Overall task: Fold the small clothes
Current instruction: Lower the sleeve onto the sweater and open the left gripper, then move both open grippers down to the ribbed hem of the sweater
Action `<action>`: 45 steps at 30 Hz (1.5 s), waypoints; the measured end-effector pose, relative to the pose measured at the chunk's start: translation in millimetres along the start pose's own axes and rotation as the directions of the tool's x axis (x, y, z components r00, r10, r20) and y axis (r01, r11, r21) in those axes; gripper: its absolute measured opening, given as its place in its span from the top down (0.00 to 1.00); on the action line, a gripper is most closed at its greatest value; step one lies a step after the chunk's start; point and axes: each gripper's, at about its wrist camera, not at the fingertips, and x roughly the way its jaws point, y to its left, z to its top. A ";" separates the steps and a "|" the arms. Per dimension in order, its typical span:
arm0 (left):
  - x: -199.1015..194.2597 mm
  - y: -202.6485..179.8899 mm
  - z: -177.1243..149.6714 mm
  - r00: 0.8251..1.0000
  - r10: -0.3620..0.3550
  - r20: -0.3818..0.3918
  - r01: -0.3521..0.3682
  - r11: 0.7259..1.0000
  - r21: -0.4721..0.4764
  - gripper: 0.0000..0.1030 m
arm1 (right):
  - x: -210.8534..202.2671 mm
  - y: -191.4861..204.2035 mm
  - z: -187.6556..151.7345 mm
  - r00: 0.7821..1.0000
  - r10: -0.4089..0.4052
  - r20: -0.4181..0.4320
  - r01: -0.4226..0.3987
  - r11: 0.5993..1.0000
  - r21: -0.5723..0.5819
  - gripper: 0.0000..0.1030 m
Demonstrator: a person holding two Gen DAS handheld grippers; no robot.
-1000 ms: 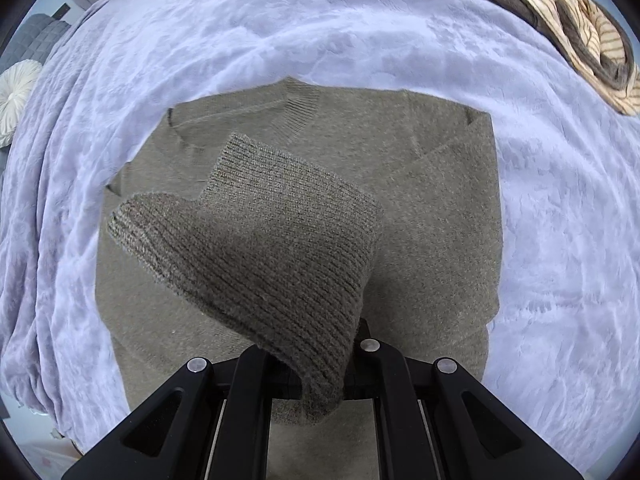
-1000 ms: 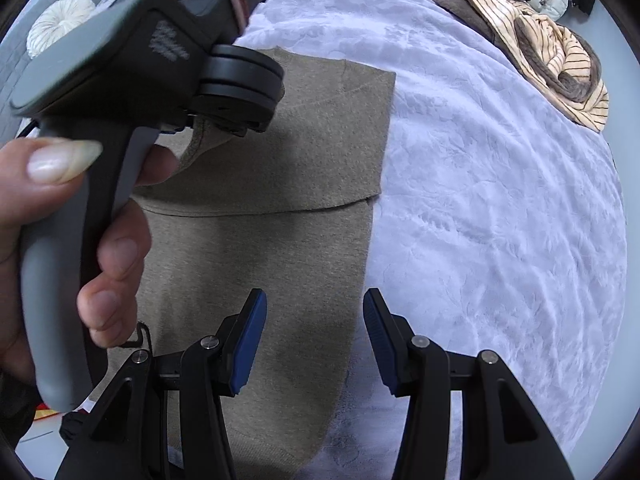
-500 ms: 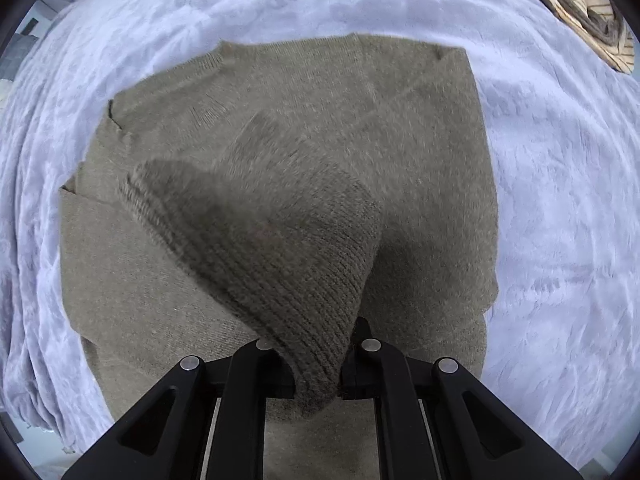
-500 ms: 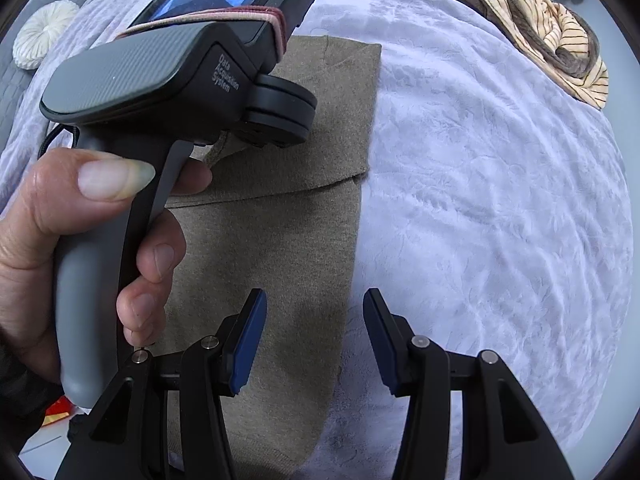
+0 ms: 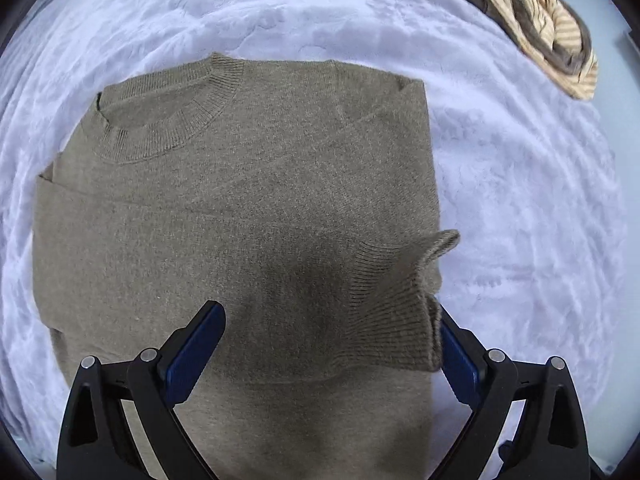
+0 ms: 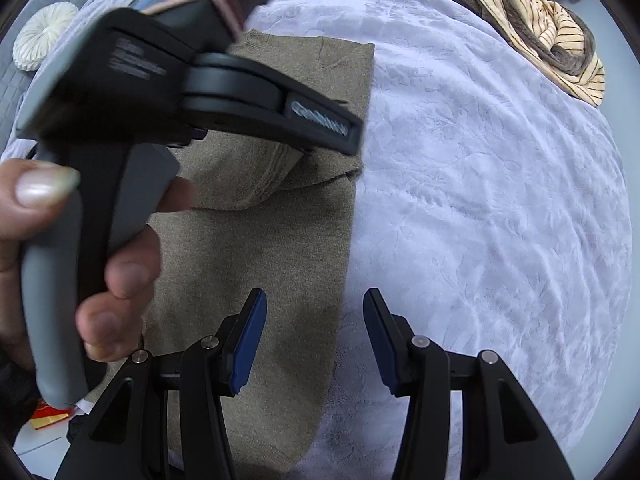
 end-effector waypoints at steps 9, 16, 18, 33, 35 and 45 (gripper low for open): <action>-8.2 54.8 1.7 0.950 -0.303 0.072 0.311 0.923 -0.228 0.04 | -0.1 -1.6 -5.7 1.000 -0.009 -0.003 0.009 1.000 0.000 0.48; 15.6 38.8 4.9 0.972 -0.232 -0.036 0.221 0.956 -0.195 0.04 | 1.0 -6.3 -10.4 0.999 -0.029 -0.016 0.029 0.999 0.025 0.47; 37.4 28.0 3.0 0.985 -0.110 -0.135 0.090 0.985 -0.144 0.04 | -0.1 -4.5 -11.7 0.999 -0.036 -0.016 0.037 0.999 0.022 0.47; -8.7 16.5 -34.8 0.999 0.037 0.007 -0.038 0.993 0.114 0.04 | -14.0 2.7 -21.6 0.996 -0.090 0.002 0.090 0.995 0.043 0.48; -5.0 46.7 -41.9 0.997 0.077 -0.004 -0.077 0.993 0.091 0.04 | -15.0 9.4 -22.8 0.995 -0.096 0.003 0.096 0.995 0.035 0.48; 42.5 172.9 -92.6 0.981 0.136 -0.137 -0.154 0.980 -0.130 0.04 | -25.1 35.5 -43.5 0.983 -0.182 -0.014 0.181 0.983 -0.014 0.47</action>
